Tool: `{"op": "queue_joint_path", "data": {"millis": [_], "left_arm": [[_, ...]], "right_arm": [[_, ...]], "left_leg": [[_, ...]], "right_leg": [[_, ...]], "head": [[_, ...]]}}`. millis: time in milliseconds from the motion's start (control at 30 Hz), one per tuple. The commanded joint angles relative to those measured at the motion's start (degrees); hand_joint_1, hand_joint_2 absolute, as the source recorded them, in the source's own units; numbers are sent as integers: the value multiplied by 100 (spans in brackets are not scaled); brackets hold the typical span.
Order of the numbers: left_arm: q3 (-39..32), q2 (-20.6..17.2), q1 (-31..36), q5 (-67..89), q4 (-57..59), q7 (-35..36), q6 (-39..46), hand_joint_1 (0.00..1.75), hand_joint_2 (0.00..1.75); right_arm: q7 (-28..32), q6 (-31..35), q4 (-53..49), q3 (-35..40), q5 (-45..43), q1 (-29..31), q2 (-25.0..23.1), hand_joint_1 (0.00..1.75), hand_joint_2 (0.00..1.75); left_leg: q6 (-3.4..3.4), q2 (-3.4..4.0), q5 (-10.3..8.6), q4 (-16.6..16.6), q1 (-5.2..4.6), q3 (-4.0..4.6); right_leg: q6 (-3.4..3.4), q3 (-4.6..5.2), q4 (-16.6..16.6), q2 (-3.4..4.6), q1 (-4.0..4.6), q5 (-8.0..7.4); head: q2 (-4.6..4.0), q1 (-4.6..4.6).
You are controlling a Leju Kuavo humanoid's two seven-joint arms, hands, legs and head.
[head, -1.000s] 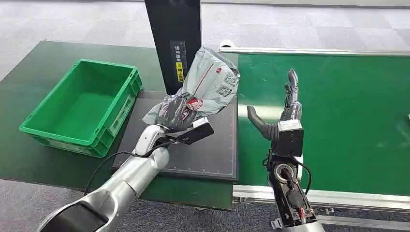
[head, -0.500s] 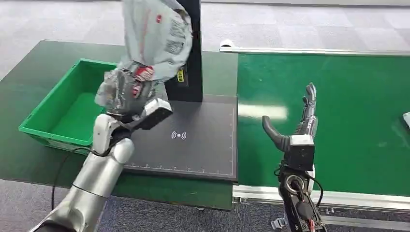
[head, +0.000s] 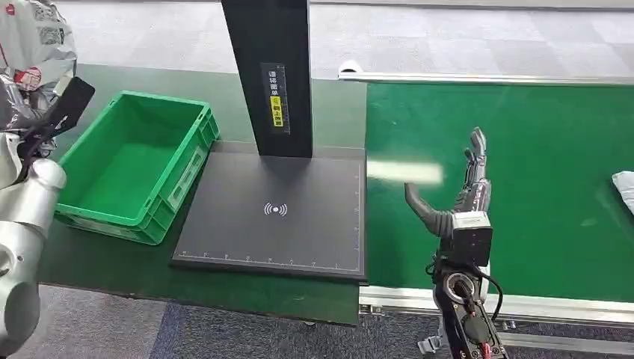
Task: Moved the parcel from conveyor to table for the left to box.
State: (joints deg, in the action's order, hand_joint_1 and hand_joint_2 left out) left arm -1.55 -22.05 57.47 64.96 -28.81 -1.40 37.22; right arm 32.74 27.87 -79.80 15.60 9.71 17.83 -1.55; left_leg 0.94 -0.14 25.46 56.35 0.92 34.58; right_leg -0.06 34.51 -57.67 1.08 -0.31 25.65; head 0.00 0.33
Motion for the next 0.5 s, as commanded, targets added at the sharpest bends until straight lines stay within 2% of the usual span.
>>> {"op": "queue_joint_path", "data": {"millis": [33,133,167,200,233,267,333,433,467,500], "left_arm": [[64,29,607,358,1202,250,-220,175,175],[70,250,552,353,1182,149,-240,173,175],[-245,394,555,-53,1140,-157,-303,120,175],[-404,506,566,-300,1087,-457,-378,103,175],[-488,575,586,-433,1067,-619,-394,68,175],[-608,685,621,-641,987,-886,-399,47,175],[-693,798,687,-852,889,-1175,-429,63,175],[-783,908,722,-1188,682,-1554,-497,63,175],[-774,919,718,-1255,619,-1616,-521,101,175],[-804,935,699,-1382,537,-1744,-571,89,175]], "right_arm": [[-37,-37,397,270,-51,377,-45,0,175],[-48,-21,429,267,-74,393,-55,0,175],[-45,-6,423,266,-83,392,-51,0,175],[-36,23,407,252,-89,382,-48,0,175],[-31,40,400,244,-90,373,-33,0,175],[-28,55,389,229,-95,362,-20,0,175],[-23,66,403,220,-96,363,-4,0,175],[4,113,433,195,-103,365,13,0,175],[12,122,438,185,-107,362,22,0,175],[14,131,443,175,-113,357,30,0,175]], "left_leg": [[-8,-4,7,-2,0,-19],[-7,-24,3,-4,-3,-16],[-5,-28,1,-3,-2,-7],[-6,-30,-1,-6,-3,-11],[-5,-35,0,-2,-2,-4],[-6,-47,-2,-3,-1,-8],[-7,-47,1,1,1,-4],[-6,-39,2,6,3,5],[-9,-37,5,5,1,-3],[-12,-43,6,4,-1,-11]], "right_leg": [[4,-24,6,-15,2,8],[5,-24,7,-26,0,8],[4,-15,6,-26,-1,6],[4,-18,8,-30,-2,6],[4,-12,6,-33,-1,7],[4,-20,10,-47,1,9],[5,-17,8,-44,2,10],[5,-7,6,-36,3,6],[7,-16,7,-39,2,9],[8,-27,9,-49,1,13]], "head": [[0,0],[0,0],[0,0],[0,0],[0,0],[0,-2],[0,0],[0,0],[0,0],[0,0]]}}
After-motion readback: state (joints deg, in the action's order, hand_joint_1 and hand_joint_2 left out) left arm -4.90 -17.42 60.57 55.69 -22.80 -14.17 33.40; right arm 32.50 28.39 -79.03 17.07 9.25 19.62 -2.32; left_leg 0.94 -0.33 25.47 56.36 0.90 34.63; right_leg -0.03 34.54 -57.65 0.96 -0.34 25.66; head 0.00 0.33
